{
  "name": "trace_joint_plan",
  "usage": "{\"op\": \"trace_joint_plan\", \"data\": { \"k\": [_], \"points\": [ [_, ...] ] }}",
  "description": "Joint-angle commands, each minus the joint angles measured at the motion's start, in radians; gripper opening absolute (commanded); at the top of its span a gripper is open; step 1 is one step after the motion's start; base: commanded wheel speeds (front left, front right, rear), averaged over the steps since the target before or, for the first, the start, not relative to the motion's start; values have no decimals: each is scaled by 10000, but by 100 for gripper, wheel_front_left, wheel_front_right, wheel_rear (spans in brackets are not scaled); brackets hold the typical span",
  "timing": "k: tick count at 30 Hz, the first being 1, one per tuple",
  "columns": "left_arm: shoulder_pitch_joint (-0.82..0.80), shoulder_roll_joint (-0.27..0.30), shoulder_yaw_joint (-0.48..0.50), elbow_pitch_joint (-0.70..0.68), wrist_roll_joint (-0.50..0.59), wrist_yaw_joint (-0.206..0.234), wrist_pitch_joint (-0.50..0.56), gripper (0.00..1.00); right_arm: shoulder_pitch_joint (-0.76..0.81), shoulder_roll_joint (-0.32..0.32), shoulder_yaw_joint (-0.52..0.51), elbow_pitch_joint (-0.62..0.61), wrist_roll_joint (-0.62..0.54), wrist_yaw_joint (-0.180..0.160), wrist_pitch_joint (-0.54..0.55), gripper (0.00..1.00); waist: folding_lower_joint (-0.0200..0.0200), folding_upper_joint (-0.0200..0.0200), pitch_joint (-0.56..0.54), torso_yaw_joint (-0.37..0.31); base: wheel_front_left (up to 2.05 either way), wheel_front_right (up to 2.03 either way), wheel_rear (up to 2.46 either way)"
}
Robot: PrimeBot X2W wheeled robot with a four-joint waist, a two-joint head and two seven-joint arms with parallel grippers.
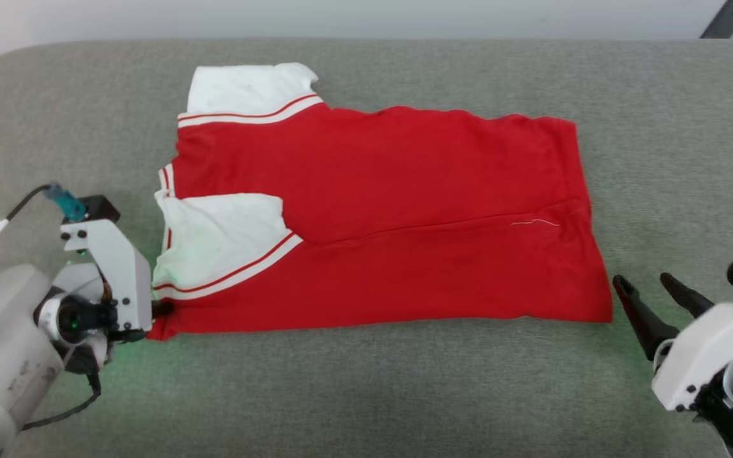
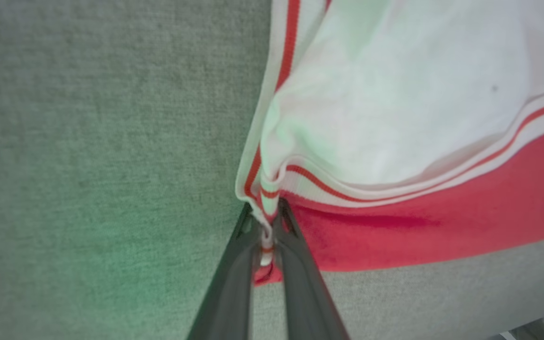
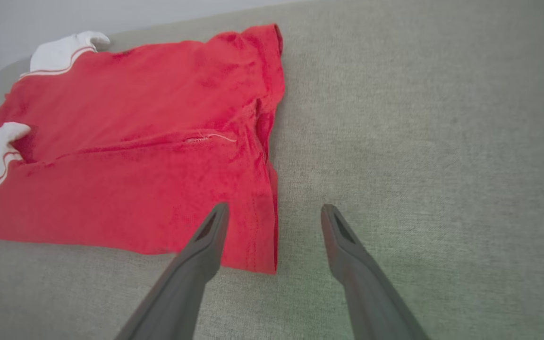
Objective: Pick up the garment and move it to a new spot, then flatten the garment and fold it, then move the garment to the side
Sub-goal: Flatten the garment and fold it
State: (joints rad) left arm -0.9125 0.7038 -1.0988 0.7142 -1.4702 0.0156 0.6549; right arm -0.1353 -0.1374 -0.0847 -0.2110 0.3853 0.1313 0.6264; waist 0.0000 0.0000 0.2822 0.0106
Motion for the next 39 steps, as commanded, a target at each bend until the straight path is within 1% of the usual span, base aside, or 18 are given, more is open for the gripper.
{"op": "trace_joint_plan", "data": {
  "k": [1,4,10,15,16,17,22,29,34,39],
  "points": [
    [470,-645,-303,9,53,-136,-3,0,-333,-73,63,215,66,-13,278,100,0,0,125,166,0,0,0],
    [400,-820,-339,96,109,-251,-41,0,-698,-231,169,785,-26,-13,706,100,0,0,211,325,0,0,0],
    [325,-1137,-417,230,197,-478,-96,0,-1503,-304,275,2189,-102,-13,1422,100,0,0,295,612,0,0,0],
    [270,-1294,-468,293,294,-601,-134,0,-1887,-451,657,3352,-213,-13,1874,100,0,0,315,804,0,0,0],
    [275,-1317,-476,306,314,-616,-148,0,-1907,-439,685,3590,-196,-14,1933,47,0,0,306,833,0,0,0],
    [284,-1343,-484,321,327,-630,-166,0,-1938,-420,694,3799,-183,-14,1991,0,0,0,291,862,0,0,0],
    [405,-1389,-498,392,328,-730,-210,0,-1984,-481,661,4278,-273,-14,1941,0,0,0,183,940,0,0,0],
    [420,-1058,-409,226,243,-776,-158,0,-1966,-837,594,3878,-172,-14,1858,0,0,0,-121,905,0,0,0],
    [308,-547,-366,-348,360,-594,-75,0,-1776,-1099,642,3209,58,-14,2155,0,0,0,-384,895,0,0,0],
    [340,129,-368,-1382,462,-150,25,0,-1344,-1500,704,2309,202,-14,2774,0,0,0,-586,898,0,0,0]
  ]
}}
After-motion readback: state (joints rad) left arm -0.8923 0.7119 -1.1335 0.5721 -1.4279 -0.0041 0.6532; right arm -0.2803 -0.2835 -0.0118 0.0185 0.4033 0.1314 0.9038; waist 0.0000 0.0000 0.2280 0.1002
